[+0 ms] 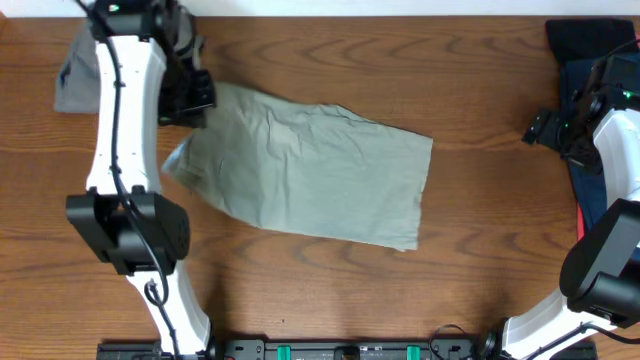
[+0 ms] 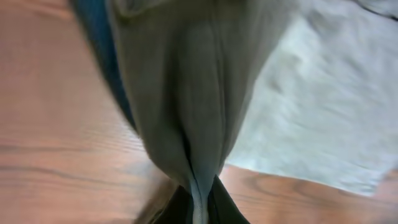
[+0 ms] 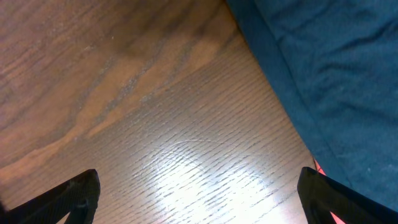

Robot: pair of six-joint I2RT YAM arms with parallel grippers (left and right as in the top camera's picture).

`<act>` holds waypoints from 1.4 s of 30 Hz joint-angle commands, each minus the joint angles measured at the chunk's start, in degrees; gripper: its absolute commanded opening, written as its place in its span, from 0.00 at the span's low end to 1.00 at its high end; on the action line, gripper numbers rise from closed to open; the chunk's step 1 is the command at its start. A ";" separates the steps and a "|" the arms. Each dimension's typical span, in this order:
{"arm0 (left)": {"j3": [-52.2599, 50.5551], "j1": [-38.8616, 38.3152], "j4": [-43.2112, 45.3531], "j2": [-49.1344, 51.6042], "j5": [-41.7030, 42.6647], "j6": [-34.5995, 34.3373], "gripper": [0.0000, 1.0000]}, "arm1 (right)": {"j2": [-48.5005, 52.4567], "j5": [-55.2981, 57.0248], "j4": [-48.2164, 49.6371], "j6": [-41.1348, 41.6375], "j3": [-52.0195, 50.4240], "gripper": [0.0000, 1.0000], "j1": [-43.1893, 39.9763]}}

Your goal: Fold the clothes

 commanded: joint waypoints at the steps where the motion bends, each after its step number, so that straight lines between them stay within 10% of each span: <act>1: 1.31 -5.11 -4.22 -4.22 -0.50 -0.37 0.06 | -0.74 0.57 -0.04 -0.61 0.55 0.99 -0.31; 26: -3.10 -35.39 8.61 -4.70 0.35 -12.35 0.06 | -0.74 0.57 -0.04 -0.61 0.55 0.99 -0.28; 42: -3.91 -28.00 1.51 -12.04 -6.64 -12.07 0.06 | -0.74 0.57 -0.02 -0.61 0.55 0.99 -0.28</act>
